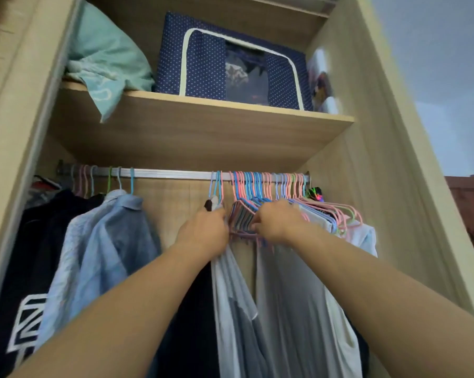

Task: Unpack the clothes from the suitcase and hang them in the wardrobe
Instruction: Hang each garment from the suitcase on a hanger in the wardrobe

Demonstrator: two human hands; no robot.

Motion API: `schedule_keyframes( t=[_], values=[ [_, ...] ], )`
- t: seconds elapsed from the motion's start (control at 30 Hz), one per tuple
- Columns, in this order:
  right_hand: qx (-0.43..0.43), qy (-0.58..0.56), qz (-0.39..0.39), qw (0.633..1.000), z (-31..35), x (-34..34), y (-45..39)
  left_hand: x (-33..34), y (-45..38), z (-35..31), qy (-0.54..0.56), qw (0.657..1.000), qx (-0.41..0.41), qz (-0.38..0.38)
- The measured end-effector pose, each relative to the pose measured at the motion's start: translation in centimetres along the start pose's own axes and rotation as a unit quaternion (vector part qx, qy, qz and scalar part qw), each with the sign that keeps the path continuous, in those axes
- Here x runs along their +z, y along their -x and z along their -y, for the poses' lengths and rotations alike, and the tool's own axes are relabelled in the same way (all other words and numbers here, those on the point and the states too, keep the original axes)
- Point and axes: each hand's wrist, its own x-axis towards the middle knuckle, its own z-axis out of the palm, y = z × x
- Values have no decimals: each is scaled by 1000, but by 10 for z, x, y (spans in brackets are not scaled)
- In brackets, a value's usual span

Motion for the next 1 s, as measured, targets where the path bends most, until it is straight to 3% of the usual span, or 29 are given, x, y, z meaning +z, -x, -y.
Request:
schedule_keyframes(
  t=[0.2,0.3,0.5,0.83,1.0],
  values=[
    [52,91,-54,993,6,11,-7,-7,13,23,-102,995,-10,11],
    [29,114,-68,991,22,12,-16,-14,15,26,-114,992,3,46],
    [55,12,-130,990,45,-8,-24,-18,11,33,-108,990,36,84],
    [124,-51,-213,968,35,-20,40,-1,19,32,-24,996,57,57],
    [130,-47,-237,962,7,-11,86,13,39,13,-80,994,56,-39]
  ],
)
